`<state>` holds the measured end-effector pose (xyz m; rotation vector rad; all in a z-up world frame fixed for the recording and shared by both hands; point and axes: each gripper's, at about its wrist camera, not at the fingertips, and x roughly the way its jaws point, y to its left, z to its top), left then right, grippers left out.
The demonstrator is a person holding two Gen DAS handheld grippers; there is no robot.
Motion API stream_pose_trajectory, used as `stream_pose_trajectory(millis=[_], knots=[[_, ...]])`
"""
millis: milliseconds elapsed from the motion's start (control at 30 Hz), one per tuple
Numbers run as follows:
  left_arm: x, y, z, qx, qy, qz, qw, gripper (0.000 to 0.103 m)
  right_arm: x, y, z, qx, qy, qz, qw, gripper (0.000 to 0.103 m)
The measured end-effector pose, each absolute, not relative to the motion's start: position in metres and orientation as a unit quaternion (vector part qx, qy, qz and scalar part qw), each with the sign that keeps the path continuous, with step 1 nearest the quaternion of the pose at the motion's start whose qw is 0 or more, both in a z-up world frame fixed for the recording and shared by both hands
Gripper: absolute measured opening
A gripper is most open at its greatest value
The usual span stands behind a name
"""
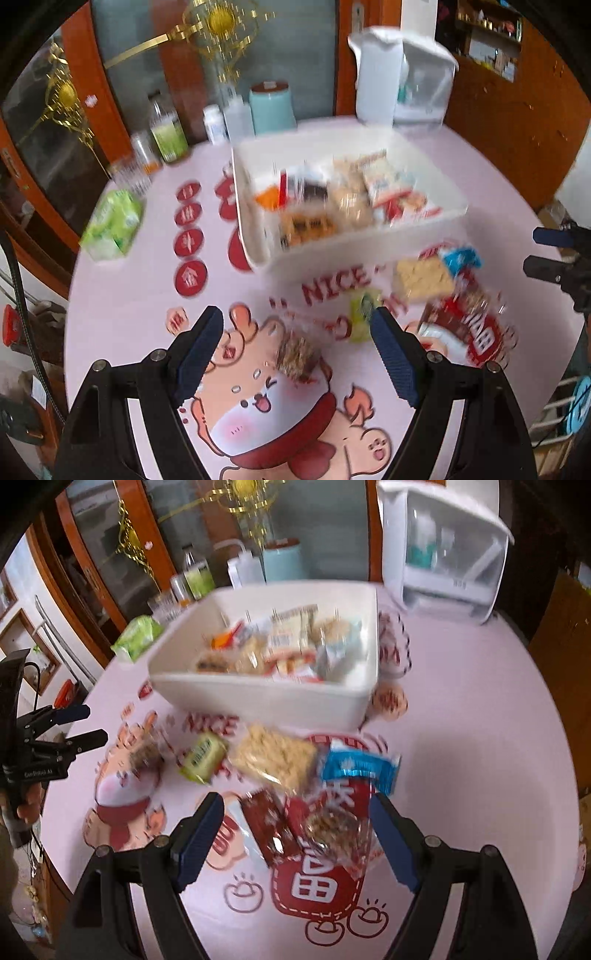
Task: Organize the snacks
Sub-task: 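Release both packs in the tray and withdraw both grippers toward the remaining snacks, then grasp the nut cluster bag with the right gripper while the left grasps another nut bag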
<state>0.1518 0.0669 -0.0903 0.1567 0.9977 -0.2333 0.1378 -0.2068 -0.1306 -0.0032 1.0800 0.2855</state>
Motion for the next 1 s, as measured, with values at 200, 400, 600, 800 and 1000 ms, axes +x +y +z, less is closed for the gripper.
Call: stream_pose_trajectory(millis=[200, 400, 600, 800, 1000], knots=[[0.159, 0.082, -0.152, 0.075, 0.53, -0.112, 0.837, 0.081, 0.137, -0.21, -0.172, -0.028, 0.534, 0.139, 0.834, 0.081], [0.168, 0.079, -0.191, 0.093, 0.561, -0.113, 0.815, 0.081, 0.143, -0.215, -0.2, -0.038, 0.551, 0.141, 0.822, 0.081], [0.18, 0.067, -0.21, 0.102, 0.573, -0.116, 0.805, 0.081, 0.149, -0.215, -0.217, -0.045, 0.562, 0.152, 0.812, 0.07], [0.189, 0.061, -0.226, 0.101, 0.586, -0.115, 0.796, 0.081, 0.151, -0.212, -0.224, -0.065, 0.556, 0.162, 0.813, 0.053], [0.196, 0.061, -0.23, 0.086, 0.59, -0.118, 0.794, 0.063, 0.149, -0.212, -0.224, -0.067, 0.548, 0.164, 0.818, 0.052]])
